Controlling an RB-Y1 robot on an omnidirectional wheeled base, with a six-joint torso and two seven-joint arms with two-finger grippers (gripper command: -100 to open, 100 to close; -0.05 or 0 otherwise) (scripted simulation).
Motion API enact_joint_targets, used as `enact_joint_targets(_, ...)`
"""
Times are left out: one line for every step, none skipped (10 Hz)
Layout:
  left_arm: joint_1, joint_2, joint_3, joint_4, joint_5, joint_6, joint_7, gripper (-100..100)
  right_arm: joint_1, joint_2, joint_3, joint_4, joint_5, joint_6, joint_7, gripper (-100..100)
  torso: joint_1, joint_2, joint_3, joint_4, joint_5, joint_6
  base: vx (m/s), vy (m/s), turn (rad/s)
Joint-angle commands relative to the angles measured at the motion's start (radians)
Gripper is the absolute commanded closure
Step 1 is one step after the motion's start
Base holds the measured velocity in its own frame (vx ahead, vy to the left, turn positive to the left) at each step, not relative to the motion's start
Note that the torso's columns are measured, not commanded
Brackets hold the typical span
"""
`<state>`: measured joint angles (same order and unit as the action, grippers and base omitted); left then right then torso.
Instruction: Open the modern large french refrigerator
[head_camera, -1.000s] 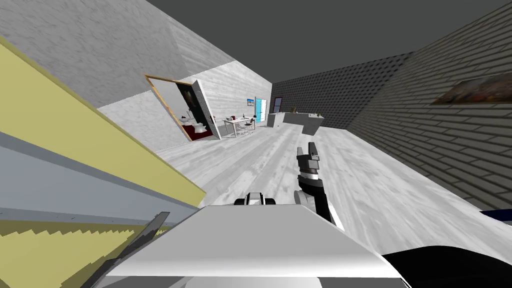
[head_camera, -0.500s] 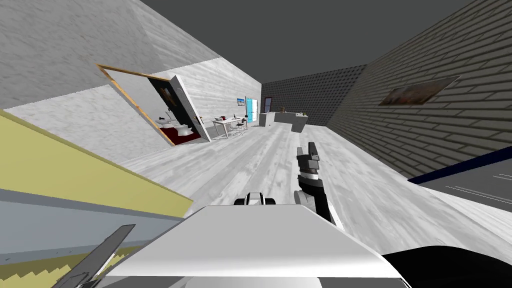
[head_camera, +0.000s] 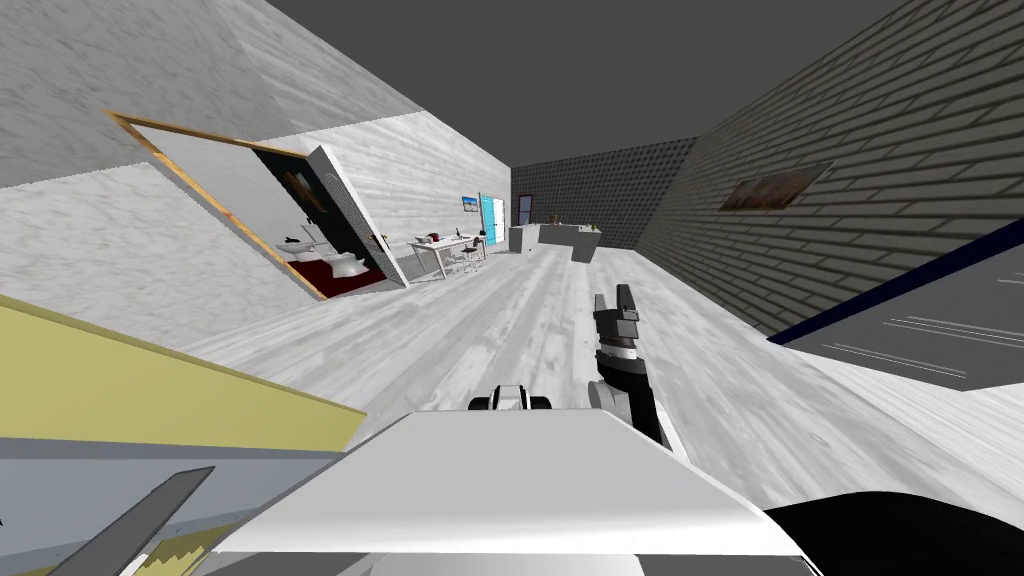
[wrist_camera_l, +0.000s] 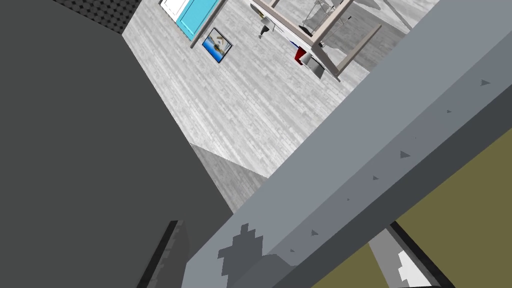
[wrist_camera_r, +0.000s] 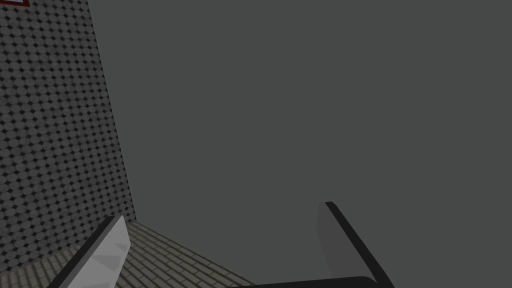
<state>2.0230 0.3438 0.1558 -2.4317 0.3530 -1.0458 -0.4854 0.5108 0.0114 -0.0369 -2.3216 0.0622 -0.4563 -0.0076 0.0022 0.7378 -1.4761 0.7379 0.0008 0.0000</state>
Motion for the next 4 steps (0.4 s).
enact_joint_targets(0.0, 0.0, 0.0, 0.0, 0.0, 0.0, 0.0, 0, 0.0, 0.0, 0.0, 0.0, 0.0, 0.0, 0.0, 0, -0.001, 0.0, 0.0, 0.0, 0.0, 0.0, 0.0, 0.0, 0.0)
enact_joint_targets(0.0, 0.0, 0.0, 0.0, 0.0, 0.0, 0.0, 0, 0.0, 0.0, 0.0, 0.0, 0.0, 0.0, 0.0, 0, -0.002, 0.0, 0.0, 0.0, -0.001, 0.0, 0.0, 0.0, 0.0)
enact_joint_targets(0.0, 0.0, 0.0, 0.0, 0.0, 0.0, 0.0, 0, 0.0, 0.0, 0.0, 0.0, 0.0, 0.0, 0.0, 0, -0.002, 0.0, 0.0, 0.0, -0.001, 0.0, 0.0, 0.0, 0.0)
enact_joint_targets(0.0, 0.0, 0.0, 0.0, 0.0, 0.0, 0.0, 0, 0.0, 0.0, 0.0, 0.0, 0.0, 0.0, 0.0, 0, -0.002, 0.0, 0.0, 0.0, -0.001, 0.0, 0.0, 0.0, 0.0)
